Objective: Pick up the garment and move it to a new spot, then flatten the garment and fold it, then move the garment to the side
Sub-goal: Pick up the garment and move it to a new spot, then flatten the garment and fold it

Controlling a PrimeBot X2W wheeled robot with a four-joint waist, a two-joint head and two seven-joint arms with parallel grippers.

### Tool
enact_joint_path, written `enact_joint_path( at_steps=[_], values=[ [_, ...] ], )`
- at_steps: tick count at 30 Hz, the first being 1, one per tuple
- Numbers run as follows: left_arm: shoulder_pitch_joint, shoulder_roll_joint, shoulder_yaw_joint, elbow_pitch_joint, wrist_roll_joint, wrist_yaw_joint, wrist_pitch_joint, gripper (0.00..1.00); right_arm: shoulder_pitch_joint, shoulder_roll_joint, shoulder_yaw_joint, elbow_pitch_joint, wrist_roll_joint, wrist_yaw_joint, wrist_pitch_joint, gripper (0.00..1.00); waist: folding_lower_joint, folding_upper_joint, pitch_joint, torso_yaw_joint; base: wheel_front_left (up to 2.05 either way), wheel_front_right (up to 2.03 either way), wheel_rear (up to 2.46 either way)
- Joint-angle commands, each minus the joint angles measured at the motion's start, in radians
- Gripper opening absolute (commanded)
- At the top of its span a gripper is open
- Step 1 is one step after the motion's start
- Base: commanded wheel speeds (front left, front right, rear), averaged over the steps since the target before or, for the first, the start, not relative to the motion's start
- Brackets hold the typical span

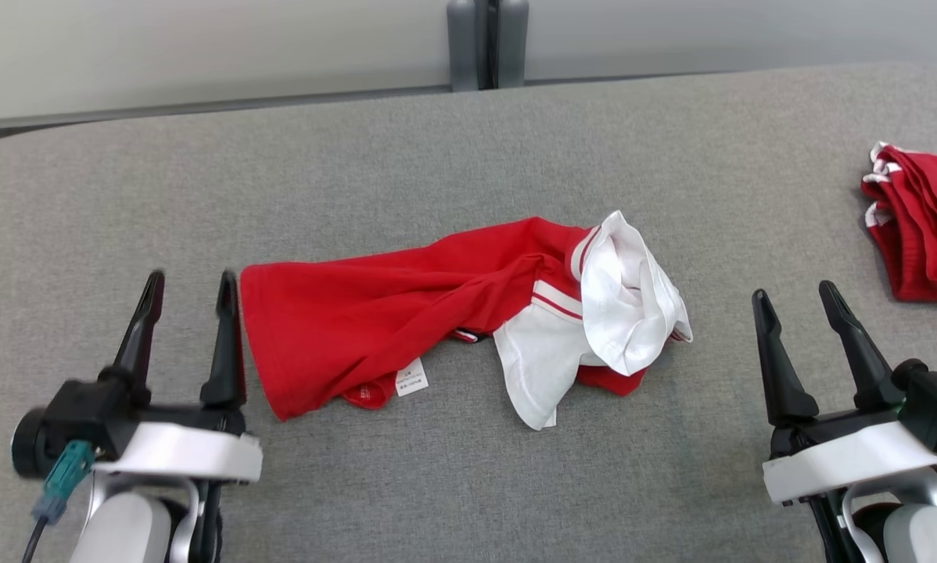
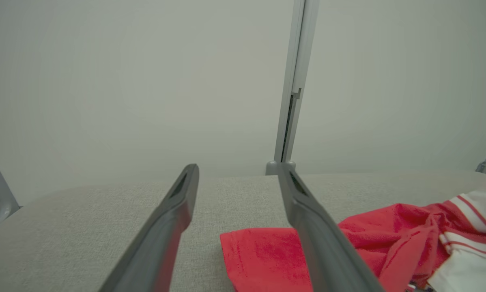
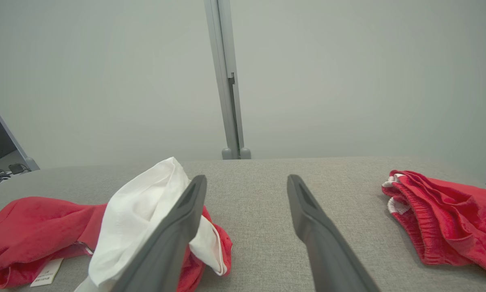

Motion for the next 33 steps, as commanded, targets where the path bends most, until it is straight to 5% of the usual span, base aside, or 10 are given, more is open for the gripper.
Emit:
enact_joint_path(
  at_steps=[1,33],
  values=[
    [0.013,0.006,0.004,0.002,-0.004,-0.001,0.0,1.0,0.011,-0.008,-0.003,-0.001,0.0,0.0,0.003,1.0,0.0,0.0,-0.017,0.009,0.0,0.0,0.0],
    [0.25,0.028,-0.038,-0.122,-0.025,0.057,0.127,1.0,0.152,-0.015,0.011,-0.027,0.017,0.0,0.065,1.0,0.0,0.0,-0.183,0.008,0.0,0.0,0.0]
  ],
)
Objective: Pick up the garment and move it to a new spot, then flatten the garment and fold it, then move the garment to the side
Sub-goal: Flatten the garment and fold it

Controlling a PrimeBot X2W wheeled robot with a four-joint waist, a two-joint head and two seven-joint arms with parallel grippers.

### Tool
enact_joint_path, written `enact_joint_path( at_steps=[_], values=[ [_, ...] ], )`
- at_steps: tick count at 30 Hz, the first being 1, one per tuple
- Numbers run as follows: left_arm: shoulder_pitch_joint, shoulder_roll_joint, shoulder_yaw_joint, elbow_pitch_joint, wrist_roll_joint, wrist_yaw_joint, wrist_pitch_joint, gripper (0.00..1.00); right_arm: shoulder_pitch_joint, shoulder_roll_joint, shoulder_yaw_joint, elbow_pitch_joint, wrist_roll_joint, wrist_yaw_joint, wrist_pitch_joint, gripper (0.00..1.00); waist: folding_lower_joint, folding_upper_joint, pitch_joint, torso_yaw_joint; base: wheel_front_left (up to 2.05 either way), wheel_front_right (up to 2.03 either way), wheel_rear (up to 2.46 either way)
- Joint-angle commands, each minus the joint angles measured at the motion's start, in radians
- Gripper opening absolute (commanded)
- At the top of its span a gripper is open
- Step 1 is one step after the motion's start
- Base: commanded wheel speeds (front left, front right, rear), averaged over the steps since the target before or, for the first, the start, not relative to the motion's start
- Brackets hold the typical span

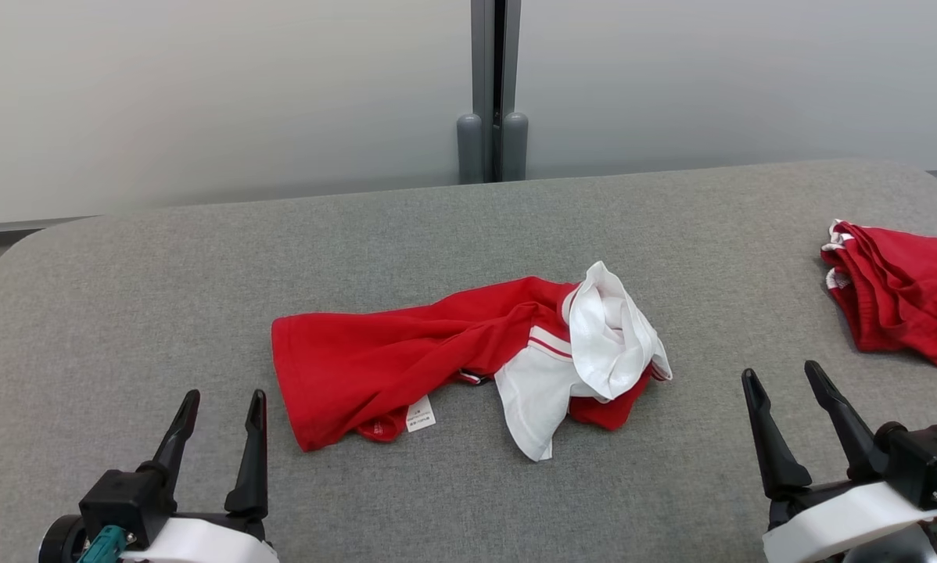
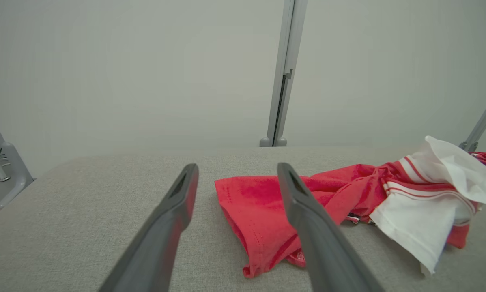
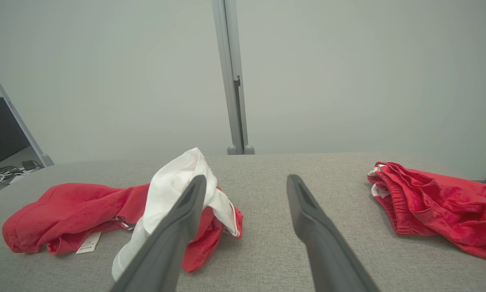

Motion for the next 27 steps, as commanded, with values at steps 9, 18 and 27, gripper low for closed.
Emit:
enact_joint_path(
  at_steps=[9,18,27],
  values=[
    [0.007,0.001,-0.01,-0.006,-0.003,0.01,0.004,1.0,0.001,-0.007,-0.001,-0.008,0.005,0.0,0.006,1.0,0.0,0.0,0.003,0.004,0.0,0.0,0.0],
    [-0.012,-0.002,-0.016,-0.006,-0.006,0.016,-0.003,1.0,-0.025,-0.03,0.076,-0.009,-0.016,0.0,0.027,1.0,0.0,0.0,0.019,0.014,0.0,0.0,0.0],
    [-0.078,-0.014,-0.031,0.005,-0.003,0.007,-0.021,1.0,-0.115,-0.123,0.313,0.079,-0.098,0.0,0.069,1.0,0.0,0.0,0.087,0.063,0.0,0.0,0.0]
  ],
)
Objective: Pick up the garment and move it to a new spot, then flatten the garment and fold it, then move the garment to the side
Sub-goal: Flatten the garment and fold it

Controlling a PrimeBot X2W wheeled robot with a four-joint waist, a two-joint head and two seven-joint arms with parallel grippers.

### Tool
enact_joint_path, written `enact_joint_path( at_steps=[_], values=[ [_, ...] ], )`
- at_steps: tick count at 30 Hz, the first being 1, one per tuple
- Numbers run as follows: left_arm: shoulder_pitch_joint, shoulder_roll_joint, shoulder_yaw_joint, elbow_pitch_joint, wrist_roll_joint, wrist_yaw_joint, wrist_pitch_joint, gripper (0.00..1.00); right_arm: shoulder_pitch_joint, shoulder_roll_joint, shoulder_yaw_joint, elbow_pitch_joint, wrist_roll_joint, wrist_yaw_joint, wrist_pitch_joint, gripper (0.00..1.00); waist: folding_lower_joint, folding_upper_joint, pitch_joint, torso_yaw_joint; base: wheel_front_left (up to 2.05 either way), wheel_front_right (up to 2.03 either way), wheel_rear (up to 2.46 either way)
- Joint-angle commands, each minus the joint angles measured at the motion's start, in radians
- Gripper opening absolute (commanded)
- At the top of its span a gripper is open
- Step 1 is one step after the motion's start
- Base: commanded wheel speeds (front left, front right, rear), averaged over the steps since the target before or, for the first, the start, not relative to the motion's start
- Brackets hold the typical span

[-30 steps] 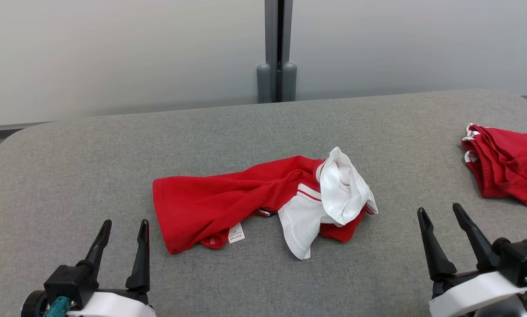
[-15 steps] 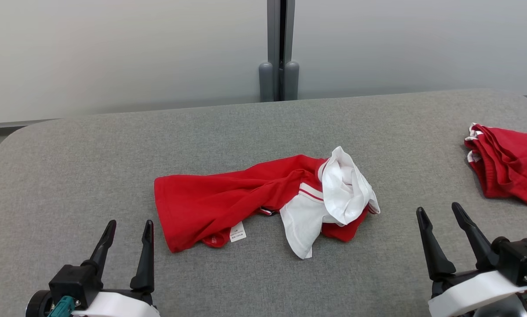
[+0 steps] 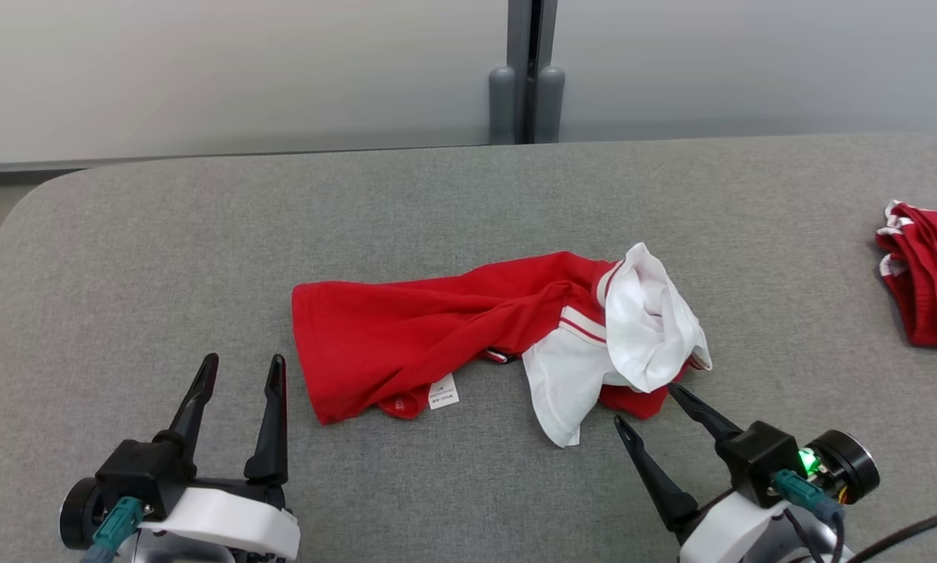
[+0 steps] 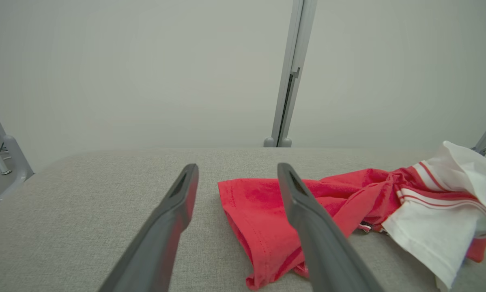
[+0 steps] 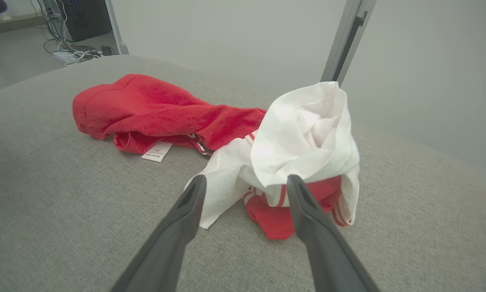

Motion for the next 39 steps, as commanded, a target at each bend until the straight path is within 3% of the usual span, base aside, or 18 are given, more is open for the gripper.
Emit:
enact_joint_path(
  at_steps=[1,8,9,10,11,12,20,28,32,39],
  values=[
    [-0.027,-0.001,-0.003,0.01,0.0,-0.004,-0.01,1.0,-0.027,-0.01,0.02,0.02,-0.017,0.0,0.004,1.0,0.0,-0.0001,0.025,0.021,0.0,0.0,0.0],
    [-0.078,-0.016,-0.011,0.054,-0.007,-0.019,-0.041,1.0,-0.094,-0.021,0.028,0.088,-0.064,0.0,0.0,1.0,0.0,-0.0001,0.064,0.041,0.0,0.0,0.0],
    [-0.083,-0.017,-0.012,0.058,-0.008,-0.021,-0.045,1.0,-0.1,-0.021,0.025,0.095,-0.067,0.0,-0.002,0.86,0.0,-0.0001,0.069,0.041,0.0,0.0,0.0],
    [-0.088,-0.017,-0.011,0.063,-0.009,-0.023,-0.048,1.0,-0.106,-0.02,0.019,0.102,-0.071,0.0,-0.004,0.45,0.0,-0.0001,0.072,0.04,0.0,0.0,0.0],
    [-0.092,-0.017,-0.01,0.067,-0.01,-0.024,-0.052,1.0,-0.111,-0.019,0.015,0.107,-0.073,0.0,-0.006,0.16,0.0,-0.0001,0.074,0.039,0.0,0.0,0.0],
    [-0.095,-0.017,-0.009,0.071,-0.011,-0.025,-0.054,1.0,-0.115,-0.017,0.01,0.111,-0.072,0.0,-0.007,0.0,0.0,-0.0001,0.077,0.038,0.0,0.0,0.0],
    [-0.119,-0.009,-0.003,0.086,-0.016,-0.026,-0.07,1.0,-0.139,-0.002,-0.084,0.091,-0.055,0.0,-0.047,0.0,0.0,-0.0001,0.097,0.018,0.0,0.0,0.0],
    [-0.133,-0.003,-0.002,0.091,-0.017,-0.028,-0.076,1.0,-0.136,0.034,-0.229,0.071,-0.036,0.0,-0.067,0.0,0.0,-0.0001,0.106,0.008,0.0,0.0,0.0],
    [-0.146,-0.001,-0.006,0.092,-0.018,-0.032,-0.079,1.0,-0.133,0.067,-0.347,0.097,-0.004,0.0,-0.091,0.0,0.0,-0.0001,0.116,0.007,0.0,0.0,0.0],
    [-0.153,0.002,-0.007,0.098,-0.02,-0.033,-0.086,1.0,-0.143,0.091,-0.395,0.114,0.011,0.0,-0.123,0.0,0.0,-0.0001,0.122,0.005,0.0,0.0,0.0]
  ],
)
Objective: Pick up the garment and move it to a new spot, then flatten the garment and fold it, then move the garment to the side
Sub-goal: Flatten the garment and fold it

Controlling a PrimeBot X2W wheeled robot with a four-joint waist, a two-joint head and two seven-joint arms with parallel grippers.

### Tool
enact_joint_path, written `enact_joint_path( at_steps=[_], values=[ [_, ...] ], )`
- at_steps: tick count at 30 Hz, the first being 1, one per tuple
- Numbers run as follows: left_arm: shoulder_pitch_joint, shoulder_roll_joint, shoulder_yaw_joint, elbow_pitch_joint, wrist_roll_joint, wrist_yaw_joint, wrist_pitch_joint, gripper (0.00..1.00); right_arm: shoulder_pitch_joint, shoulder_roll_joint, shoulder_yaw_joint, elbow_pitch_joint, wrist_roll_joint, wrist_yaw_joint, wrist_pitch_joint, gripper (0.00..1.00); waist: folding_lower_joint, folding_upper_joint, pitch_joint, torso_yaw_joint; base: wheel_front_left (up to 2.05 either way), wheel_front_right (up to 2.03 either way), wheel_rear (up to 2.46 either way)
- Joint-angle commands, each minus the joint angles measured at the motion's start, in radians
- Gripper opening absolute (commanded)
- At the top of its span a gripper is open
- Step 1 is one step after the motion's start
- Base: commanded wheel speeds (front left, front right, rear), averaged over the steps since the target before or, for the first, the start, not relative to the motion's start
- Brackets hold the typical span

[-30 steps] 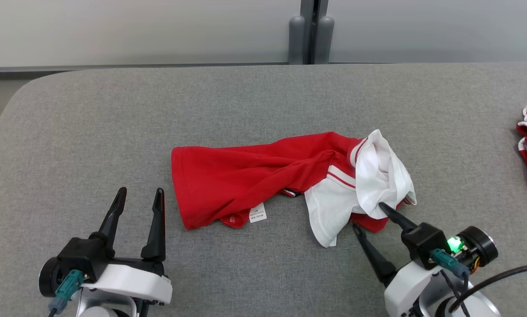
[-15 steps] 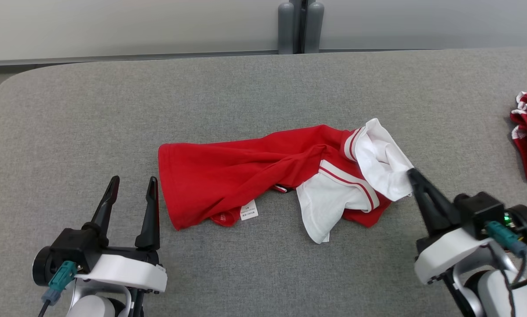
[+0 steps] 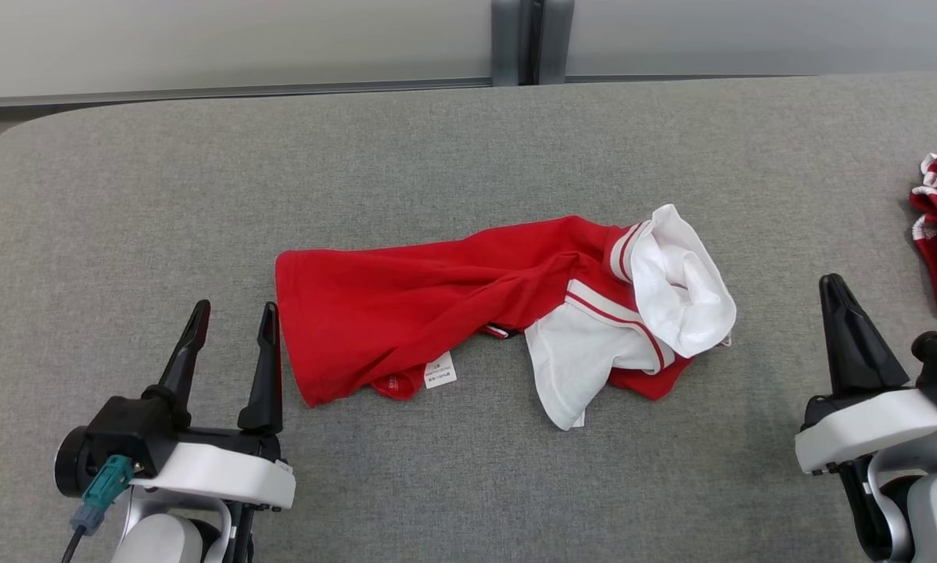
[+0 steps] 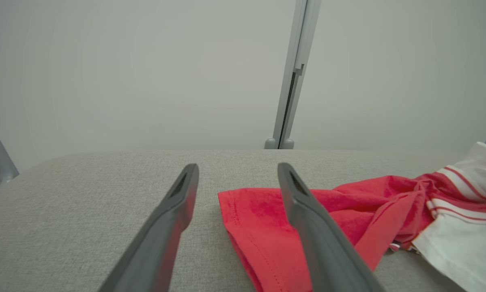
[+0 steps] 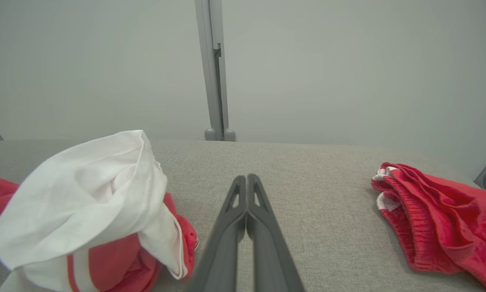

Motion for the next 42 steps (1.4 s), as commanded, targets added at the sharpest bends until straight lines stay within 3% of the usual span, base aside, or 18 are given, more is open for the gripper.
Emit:
enact_joint_path(
  at_steps=[1,10,11,12,13,27,42],
  values=[
    [-0.015,0.006,0.002,0.002,-0.003,-0.004,-0.005,1.0,-0.012,0.002,-0.004,-0.001,0.011,0.0,-0.012,0.0,0.0,-0.0001,-0.001,-0.001,0.0,0.0,0.0],
    [-0.017,0.014,-0.001,0.001,-0.004,0.0,-0.007,1.0,-0.011,0.007,0.016,-0.015,0.044,0.0,-0.027,0.0,0.0,-0.0001,-0.015,-0.007,0.0,0.0,0.0],
    [-0.016,0.015,-0.001,0.001,-0.004,0.001,-0.007,1.0,-0.01,0.007,0.021,-0.019,0.052,0.0,-0.029,0.07,0.0,-0.0001,-0.018,-0.008,0.0,0.0,0.0],
    [-0.012,0.016,-0.001,0.001,-0.005,0.003,-0.008,1.0,-0.005,0.008,0.028,-0.02,0.059,0.0,-0.027,0.7,0.0,-0.0001,-0.022,-0.01,0.0,0.0,0.0],
    [-0.007,0.017,-0.001,0.001,-0.005,0.005,-0.008,1.0,0.001,0.009,0.033,-0.026,0.068,0.0,-0.025,1.0,0.0,-0.0001,-0.027,-0.012,0.0,0.0,0.0],
    [0.091,0.041,0.0,-0.028,-0.012,0.028,0.01,1.0,0.184,0.019,0.055,-0.174,0.114,0.0,0.033,1.0,0.0,-0.0001,-0.125,-0.043,0.0,0.0,0.0],
    [0.174,0.055,-0.018,-0.066,-0.019,0.049,0.049,1.0,0.282,0.025,0.066,-0.24,0.113,0.0,0.101,1.0,0.0,-0.0001,-0.182,-0.036,0.0,0.0,0.0]
  ],
)
